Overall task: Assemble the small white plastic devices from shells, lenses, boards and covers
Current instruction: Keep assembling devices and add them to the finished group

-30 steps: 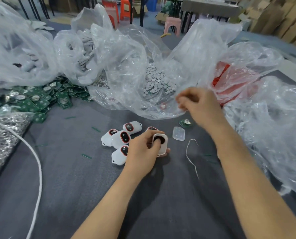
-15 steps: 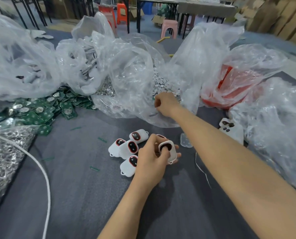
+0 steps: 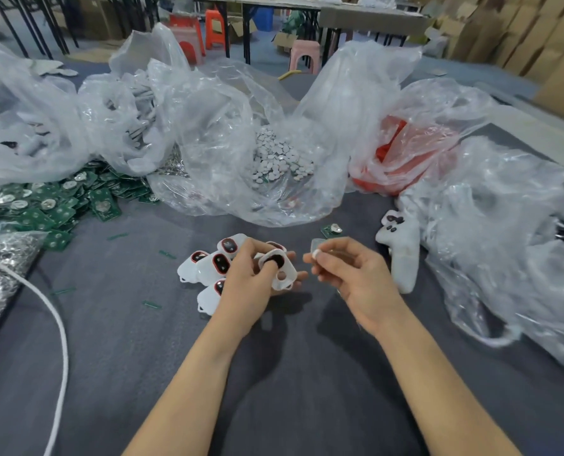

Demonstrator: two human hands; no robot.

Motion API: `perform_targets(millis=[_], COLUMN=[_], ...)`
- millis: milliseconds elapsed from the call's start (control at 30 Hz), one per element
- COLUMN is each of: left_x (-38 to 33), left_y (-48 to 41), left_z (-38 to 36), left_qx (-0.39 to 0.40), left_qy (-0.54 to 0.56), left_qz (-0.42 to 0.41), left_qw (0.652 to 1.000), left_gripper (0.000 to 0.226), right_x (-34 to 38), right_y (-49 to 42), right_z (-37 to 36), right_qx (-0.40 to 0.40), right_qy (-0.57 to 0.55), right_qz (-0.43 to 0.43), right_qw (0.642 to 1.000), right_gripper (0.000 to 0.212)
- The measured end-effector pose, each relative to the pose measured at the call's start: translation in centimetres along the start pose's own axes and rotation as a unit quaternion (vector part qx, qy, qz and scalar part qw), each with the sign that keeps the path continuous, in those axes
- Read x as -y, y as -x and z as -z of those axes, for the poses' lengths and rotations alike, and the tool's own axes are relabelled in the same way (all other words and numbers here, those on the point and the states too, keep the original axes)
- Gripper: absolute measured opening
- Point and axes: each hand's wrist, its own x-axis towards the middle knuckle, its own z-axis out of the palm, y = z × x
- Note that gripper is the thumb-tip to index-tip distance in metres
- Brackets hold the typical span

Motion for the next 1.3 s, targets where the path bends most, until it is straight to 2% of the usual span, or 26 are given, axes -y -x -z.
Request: perform_targets(millis=[133,267,567,733,867,1033,1167,1300], left_x=[0.4,0.5,0.5,0.4,0.7,1.5,1.4,1.1], left_y=[0.1,0.1,0.2,0.4,0.7,1.1,1.2,1.5], left_z=[0.6,0.9,1.1,1.0,0.6,0.5,0.5,0.4], left_qx=[0.000,0.012,0.040,0.039,0.042,0.025,0.030,0.060], left_qy=[0.007,0.036,0.038,-0.028,-0.083,-0.229,-0.212,-0.198], left_qz=[-0.011,-0.014,-0.006,-0.017,-0.051,-0.171,-0.148,-0.133], left_qw=[1.000,0.999,0.998,0.999,0.994,0.958,0.965,0.969], left_gripper=[0.017,0.018,0.027,0.027,0.027,0.031,0.032,0.037], right_x=[-0.9,-1.1,-1.1,-1.3,-2.2,-2.7,-2.4,-2.2], right_y=[1.1,1.4,1.6,1.7,1.5,1.3,1.3,1.5], right_z=[0.1,0.1,0.1,-0.2,-0.5,-0.7,-0.8,-1.1], right_qx=[0.004,0.008,-0.009,-0.009,-0.022,-0.045,-0.051,-0.026], right_qy=[-0.014,0.054,0.106,0.060,0.114,0.186,0.235,0.202], right_qz=[0.000,0.018,0.044,0.026,0.032,0.056,0.057,0.032], right_qw=[1.000,0.998,0.993,0.998,0.993,0.980,0.969,0.979], right_gripper=[0.012,0.019,0.022,0.015,0.013,0.022,0.023,0.013])
